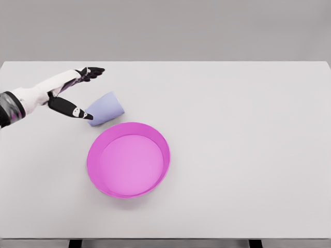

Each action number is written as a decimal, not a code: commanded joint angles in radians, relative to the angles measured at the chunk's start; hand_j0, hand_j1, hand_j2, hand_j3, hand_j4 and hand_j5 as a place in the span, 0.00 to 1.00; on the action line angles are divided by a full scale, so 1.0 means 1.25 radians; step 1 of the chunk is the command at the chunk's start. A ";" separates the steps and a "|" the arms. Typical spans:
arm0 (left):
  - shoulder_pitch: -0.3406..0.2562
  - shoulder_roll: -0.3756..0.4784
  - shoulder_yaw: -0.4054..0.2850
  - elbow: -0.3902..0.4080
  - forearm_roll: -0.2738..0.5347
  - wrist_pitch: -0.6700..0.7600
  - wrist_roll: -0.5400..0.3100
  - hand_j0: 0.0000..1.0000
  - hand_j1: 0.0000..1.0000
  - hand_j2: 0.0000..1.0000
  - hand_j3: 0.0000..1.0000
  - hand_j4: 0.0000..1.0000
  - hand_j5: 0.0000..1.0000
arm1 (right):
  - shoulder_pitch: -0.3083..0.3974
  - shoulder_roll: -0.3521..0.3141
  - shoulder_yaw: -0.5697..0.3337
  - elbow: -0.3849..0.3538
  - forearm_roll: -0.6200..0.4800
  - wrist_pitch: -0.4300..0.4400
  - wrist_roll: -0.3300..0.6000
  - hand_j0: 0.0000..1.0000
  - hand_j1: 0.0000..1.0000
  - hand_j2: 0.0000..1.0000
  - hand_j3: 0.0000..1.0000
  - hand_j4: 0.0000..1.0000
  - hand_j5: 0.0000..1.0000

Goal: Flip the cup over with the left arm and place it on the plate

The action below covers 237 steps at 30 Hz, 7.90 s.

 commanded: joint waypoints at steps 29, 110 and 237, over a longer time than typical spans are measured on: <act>0.000 -0.118 0.003 0.041 -0.109 0.079 0.002 1.00 1.00 1.00 1.00 1.00 1.00 | 0.000 0.000 0.000 -0.001 0.000 -0.001 0.000 1.00 1.00 1.00 1.00 1.00 1.00; -0.016 -0.224 -0.026 0.130 -0.209 0.202 0.007 0.74 0.74 0.74 0.74 0.74 0.74 | 0.000 0.000 0.000 0.001 0.000 0.001 0.000 1.00 1.00 1.00 1.00 1.00 1.00; 0.317 -0.010 0.061 0.026 0.239 -0.592 -0.045 1.00 1.00 1.00 1.00 1.00 1.00 | 0.000 0.000 0.000 0.001 0.000 0.001 0.000 1.00 1.00 1.00 1.00 1.00 1.00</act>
